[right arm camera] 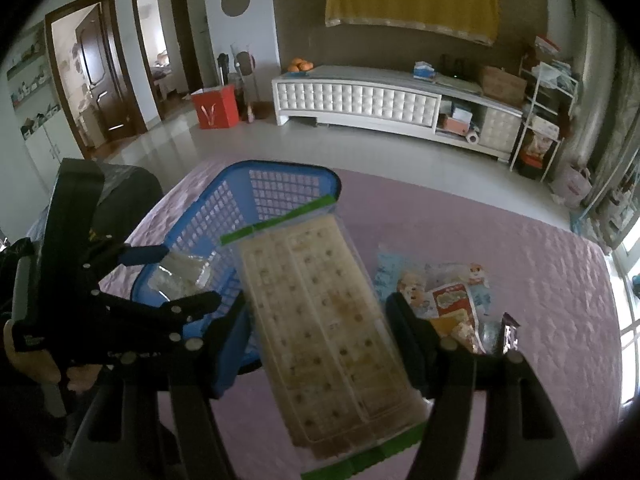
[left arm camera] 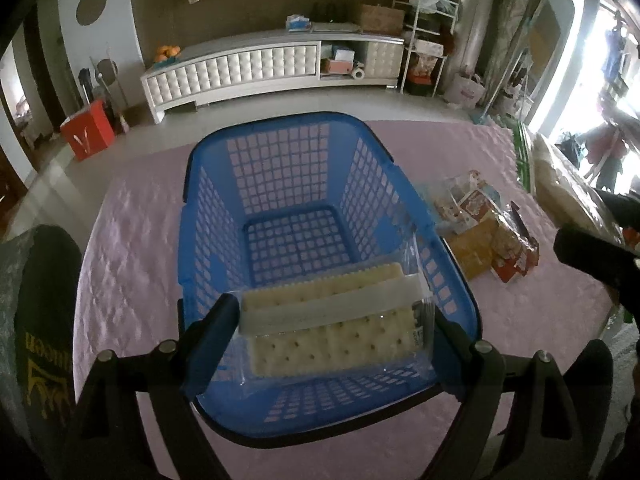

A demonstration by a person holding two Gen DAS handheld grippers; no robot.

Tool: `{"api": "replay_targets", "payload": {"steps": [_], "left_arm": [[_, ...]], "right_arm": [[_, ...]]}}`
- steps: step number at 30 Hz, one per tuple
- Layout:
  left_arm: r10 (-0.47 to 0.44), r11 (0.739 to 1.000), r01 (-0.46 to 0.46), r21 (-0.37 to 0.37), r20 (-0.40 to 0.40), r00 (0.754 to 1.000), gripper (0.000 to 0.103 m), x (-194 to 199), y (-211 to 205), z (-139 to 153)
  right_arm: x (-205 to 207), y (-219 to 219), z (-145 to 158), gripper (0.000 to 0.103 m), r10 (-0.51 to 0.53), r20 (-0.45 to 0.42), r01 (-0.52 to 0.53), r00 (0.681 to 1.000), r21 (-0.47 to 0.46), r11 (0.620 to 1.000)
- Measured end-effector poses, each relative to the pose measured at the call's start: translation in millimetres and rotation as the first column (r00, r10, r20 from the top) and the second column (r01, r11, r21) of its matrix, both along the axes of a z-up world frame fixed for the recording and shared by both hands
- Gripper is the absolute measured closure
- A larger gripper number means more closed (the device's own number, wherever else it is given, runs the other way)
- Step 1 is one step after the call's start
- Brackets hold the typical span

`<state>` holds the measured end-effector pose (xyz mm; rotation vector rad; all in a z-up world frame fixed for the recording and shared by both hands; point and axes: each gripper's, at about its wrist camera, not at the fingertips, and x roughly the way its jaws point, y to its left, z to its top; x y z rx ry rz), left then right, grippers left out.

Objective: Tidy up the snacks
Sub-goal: 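Lower the white cracker pack into the basket and open the left gripper, then lower the clear cracker pack into the basket and open the right gripper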

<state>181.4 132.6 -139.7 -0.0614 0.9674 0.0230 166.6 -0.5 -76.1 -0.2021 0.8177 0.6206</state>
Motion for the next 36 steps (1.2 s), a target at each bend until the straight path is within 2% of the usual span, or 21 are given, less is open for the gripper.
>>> {"api": "replay_targets", "payload": {"steps": [5,12,21,29,36], "left_arm": [[-0.005,1.000,0.005,-0.031,-0.002,1.000,0.015,-1.8,2.1,2.9],[-0.005,1.000,0.005,-0.001,0.047,0.999,0.015,-13.3,4.9,19.7],[0.065,0.998,-0.066,0.004,0.069,0.995,0.015,-33.4,47.8,28.8],[0.116,0.992,-0.118,0.038,0.056,0.992,0.015,-42.9,73.6,18.2],[0.156,0.988,-0.156,0.012,0.023,0.987,0.015,-47.3,96.2,2.9]], "right_arm": [[-1.8,-1.7,0.2,0.032,0.000,-0.002,0.000,1.000,0.005,1.000],[-2.6,7.3,2.9,0.032,0.020,0.000,-0.020,1.000,0.001,1.000],[-4.5,54.8,0.5,0.032,0.141,0.010,-0.141,0.990,-0.035,0.989],[-3.7,102.5,-17.4,0.032,0.258,-0.012,-0.258,0.966,-0.070,0.964],[1.4,123.6,-34.2,0.032,0.324,-0.045,-0.327,0.945,-0.095,0.940]]}}
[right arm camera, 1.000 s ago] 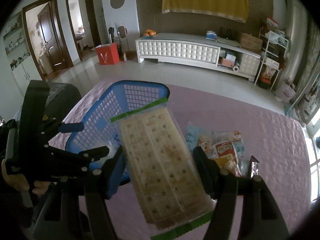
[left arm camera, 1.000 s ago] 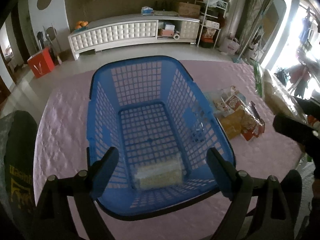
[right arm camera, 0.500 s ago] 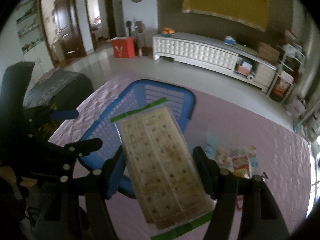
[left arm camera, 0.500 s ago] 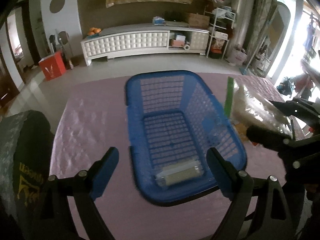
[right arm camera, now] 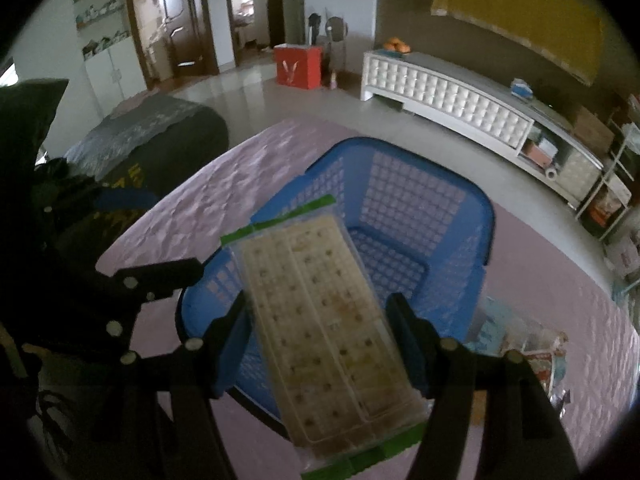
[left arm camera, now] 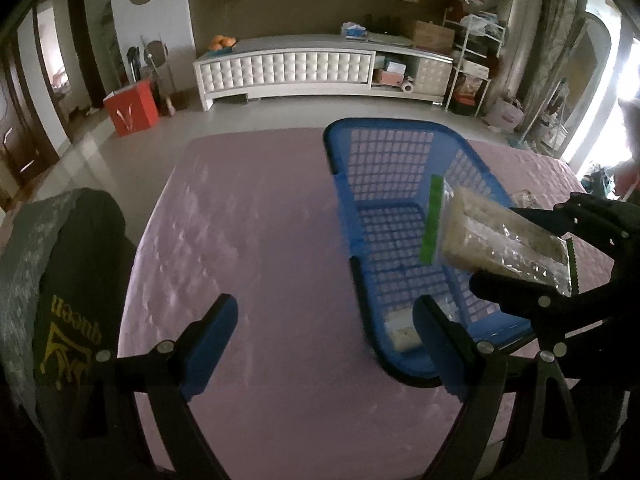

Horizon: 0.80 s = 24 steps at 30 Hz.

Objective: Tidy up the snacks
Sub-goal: 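Lower the clear cracker pack into the basket and open the right gripper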

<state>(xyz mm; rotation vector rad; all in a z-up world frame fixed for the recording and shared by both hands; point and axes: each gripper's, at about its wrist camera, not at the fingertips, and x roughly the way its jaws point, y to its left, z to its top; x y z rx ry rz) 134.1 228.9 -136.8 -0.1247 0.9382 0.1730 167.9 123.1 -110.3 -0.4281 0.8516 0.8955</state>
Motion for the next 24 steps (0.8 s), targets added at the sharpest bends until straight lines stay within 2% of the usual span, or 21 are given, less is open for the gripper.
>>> {"api": "replay_targets", "payload": {"steps": [8,11,13,24], "left_arm": [[-0.011,1.000,0.011,0.000,-0.008,1.000,0.015,-7.1,-0.6,-0.5],[-0.022,1.000,0.022,0.005,-0.008,1.000,0.015,-9.6,-5.0,3.3],[-0.026,1.000,0.026,0.010,-0.003,1.000,0.015,-14.0,-9.8,7.2],[-0.063,0.998,0.062,0.012,0.080,0.995,0.015,-33.9,-46.0,45.8]], "right_arm": [[-3.2,8.0,-10.0,0.030,0.039,0.002,-0.039,0.999,-0.050,0.998],[-2.0,6.7,-8.8,0.022,0.022,-0.015,-0.022,1.000,-0.043,0.999],[-1.8,2.8,-5.2,0.016,0.002,-0.028,-0.003,1.000,-0.032,0.999],[-17.4,-43.6,35.4,0.016,-0.105,-0.007,0.105,0.994,0.058,0.993]]}}
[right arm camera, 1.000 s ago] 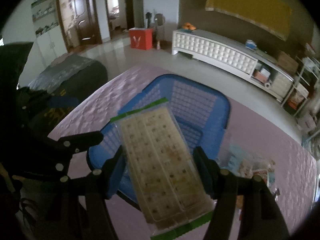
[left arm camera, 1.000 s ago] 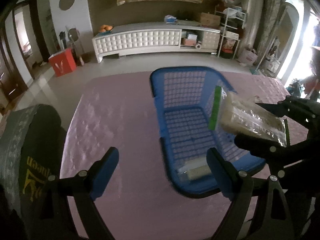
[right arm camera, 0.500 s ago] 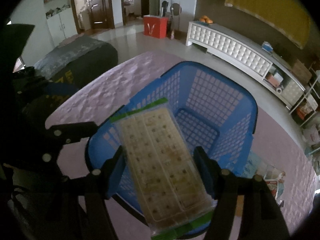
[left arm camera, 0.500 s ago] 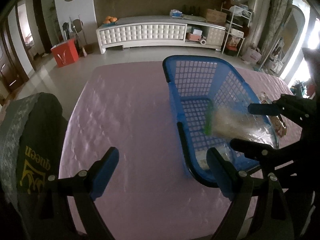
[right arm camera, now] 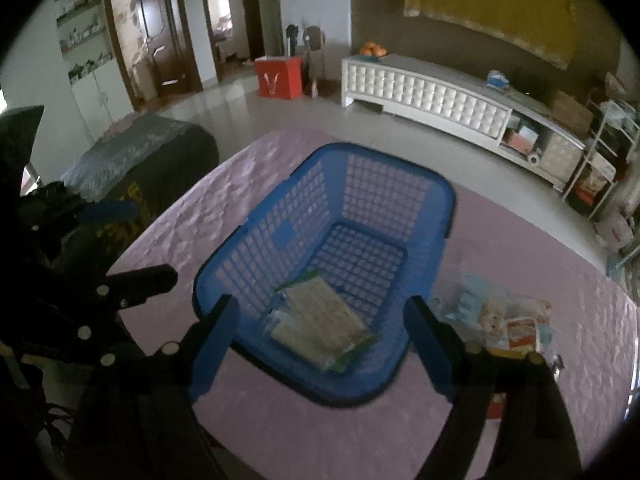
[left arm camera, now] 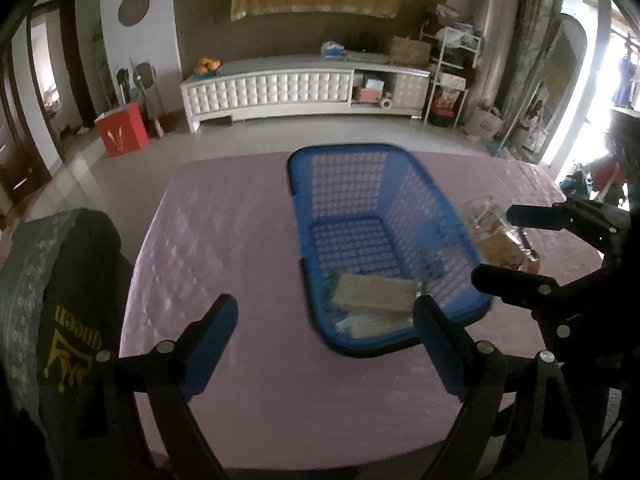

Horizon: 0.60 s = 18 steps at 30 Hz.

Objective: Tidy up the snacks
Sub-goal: 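Lower the clear cracker pack into the basket and open the right gripper, then move both grippers back toward the remaining snack pile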

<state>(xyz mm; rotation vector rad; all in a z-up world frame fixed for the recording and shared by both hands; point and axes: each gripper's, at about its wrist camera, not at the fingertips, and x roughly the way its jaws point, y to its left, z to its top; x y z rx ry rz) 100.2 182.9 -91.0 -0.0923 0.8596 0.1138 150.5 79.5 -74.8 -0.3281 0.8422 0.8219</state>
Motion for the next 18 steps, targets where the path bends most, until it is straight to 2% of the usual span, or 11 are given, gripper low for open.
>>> {"api": "replay_targets", "payload": {"steps": [10,18], "left_arm": [[-0.105,0.994,0.104,0.014,0.076,0.992,0.015,-0.6,-65.7,32.8],[-0.179,0.984,0.178,0.015,0.088,0.980,0.015,16.0,-118.6,38.5]], "right_arm": [[-21.3,-61.5,33.2,0.016,-0.109,0.060,0.105,0.992,0.055,0.993],[-25.1,-114.5,42.0,0.016,-0.204,0.104,0.200,0.974,0.050,0.979]]}}
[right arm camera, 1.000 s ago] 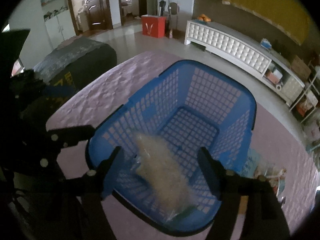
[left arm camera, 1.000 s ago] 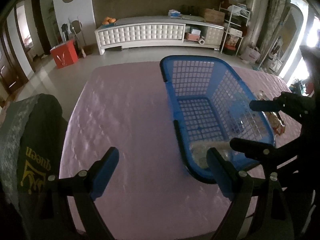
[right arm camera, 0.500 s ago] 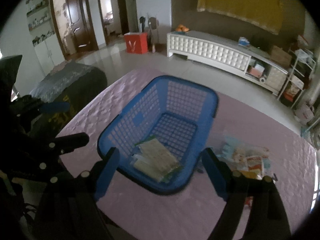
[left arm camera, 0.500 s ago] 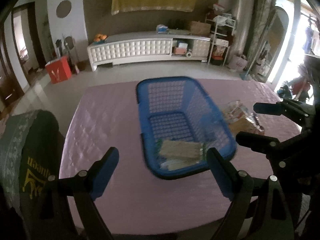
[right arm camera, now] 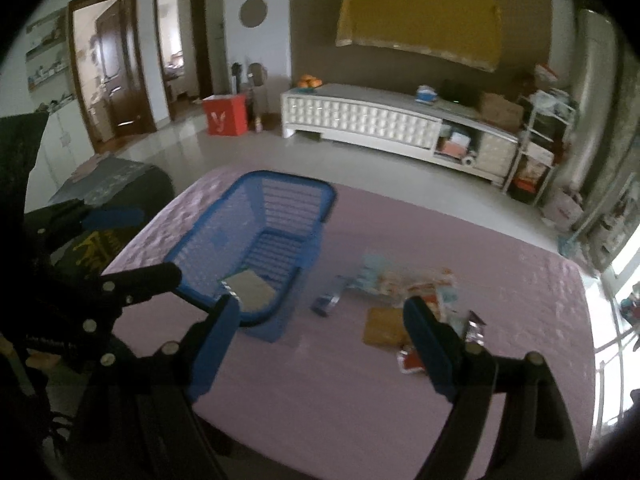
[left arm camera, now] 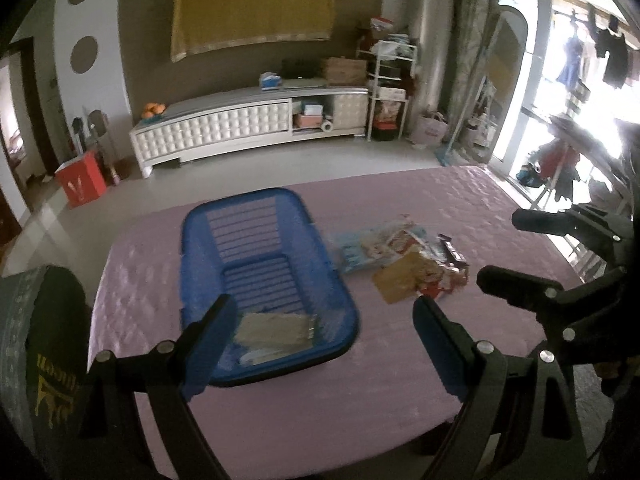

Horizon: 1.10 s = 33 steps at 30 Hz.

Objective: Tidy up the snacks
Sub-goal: 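Move both grippers back toward the remaining snack pile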

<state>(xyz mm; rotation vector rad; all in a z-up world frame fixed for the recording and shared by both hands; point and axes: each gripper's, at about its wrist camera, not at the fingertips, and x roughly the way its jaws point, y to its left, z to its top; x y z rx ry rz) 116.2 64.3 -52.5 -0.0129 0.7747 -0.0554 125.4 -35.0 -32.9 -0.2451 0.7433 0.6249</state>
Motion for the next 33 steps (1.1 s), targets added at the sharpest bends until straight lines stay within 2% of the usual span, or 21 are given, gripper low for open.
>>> {"api": "replay_targets", "payload": {"steps": [7,13,21,29,33], "left_arm": [[-0.046,0.999,0.047,0.015,-0.011,0.999,0.015,19.8,-42.1,-8.8],[-0.088,0.996,0.089,0.014,-0.050,0.995,0.015,41.3,-70.1,-26.7],[-0.174,0.985,0.175,0.002,-0.125,0.977,0.015,71.8,-101.6,-64.3],[-0.199,0.976,0.212,0.044,-0.202,0.959,0.015,105.6,-118.8,-111.0],[-0.207,0.975,0.221,0.037,-0.228,0.951,0.015,119.2,-119.6,-130.0]], "right_arm": [[7.1,-42.9,-6.5,0.016,-0.082,-0.012,0.082,0.997,0.017,0.997],[18.0,-73.2,-23.9,0.016,-0.130,-0.026,0.130,0.991,-0.006,0.991],[40.0,-103.4,-59.0,0.016,-0.170,-0.087,0.169,0.982,-0.025,0.985],[64.6,-119.8,-102.4,0.016,-0.190,-0.148,0.181,0.971,-0.073,0.981],[81.4,-119.3,-124.6,0.016,-0.181,-0.184,0.165,0.966,-0.100,0.981]]}}
